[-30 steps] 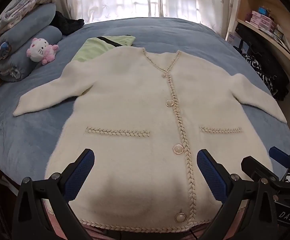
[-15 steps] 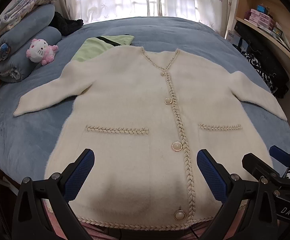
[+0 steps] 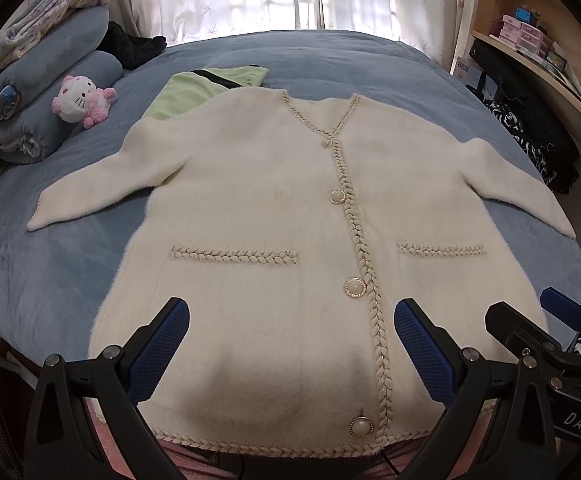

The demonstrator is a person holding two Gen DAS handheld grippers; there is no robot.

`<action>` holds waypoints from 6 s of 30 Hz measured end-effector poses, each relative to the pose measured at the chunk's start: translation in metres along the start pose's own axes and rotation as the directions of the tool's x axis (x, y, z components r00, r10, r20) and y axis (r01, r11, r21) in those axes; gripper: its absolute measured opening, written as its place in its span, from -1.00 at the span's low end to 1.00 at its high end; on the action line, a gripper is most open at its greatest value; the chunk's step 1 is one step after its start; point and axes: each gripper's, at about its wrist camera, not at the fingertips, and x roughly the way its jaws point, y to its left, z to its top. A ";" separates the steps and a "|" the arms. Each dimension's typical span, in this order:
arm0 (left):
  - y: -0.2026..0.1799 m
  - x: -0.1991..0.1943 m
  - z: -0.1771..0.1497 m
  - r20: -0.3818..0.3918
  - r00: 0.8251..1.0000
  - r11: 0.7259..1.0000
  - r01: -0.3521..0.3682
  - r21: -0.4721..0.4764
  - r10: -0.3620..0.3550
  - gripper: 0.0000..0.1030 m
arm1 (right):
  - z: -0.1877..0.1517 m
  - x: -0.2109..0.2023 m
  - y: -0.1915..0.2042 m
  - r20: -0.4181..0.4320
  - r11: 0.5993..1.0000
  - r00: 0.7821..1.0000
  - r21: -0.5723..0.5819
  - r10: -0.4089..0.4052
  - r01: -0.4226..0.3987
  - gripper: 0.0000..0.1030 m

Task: Fold large clothes

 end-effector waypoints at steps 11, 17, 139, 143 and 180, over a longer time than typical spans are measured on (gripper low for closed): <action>0.002 0.000 0.000 0.001 1.000 1.000 0.000 -0.006 0.000 0.97 | 0.000 0.000 0.001 -0.001 1.000 1.000 -0.006 -0.001 0.001 0.93; 0.003 -0.001 -0.001 0.006 1.000 1.000 -0.004 -0.010 0.004 0.97 | 0.000 0.000 0.002 -0.002 1.000 1.000 -0.006 -0.002 0.002 0.93; -0.058 0.170 0.187 0.062 0.986 0.988 0.154 0.007 -0.155 0.72 | 0.154 0.145 -0.106 0.014 0.998 1.000 -0.058 -0.001 0.002 -0.59; -0.033 0.176 0.173 0.054 0.990 0.991 0.133 0.015 -0.134 0.72 | 0.119 0.184 -0.078 -0.112 0.997 0.994 -0.071 0.016 -0.024 -0.36; -0.102 0.245 0.121 -0.240 0.813 0.848 0.510 -0.145 -0.530 0.72 | 0.069 0.082 -0.128 0.041 0.974 0.991 0.192 -0.128 0.118 0.03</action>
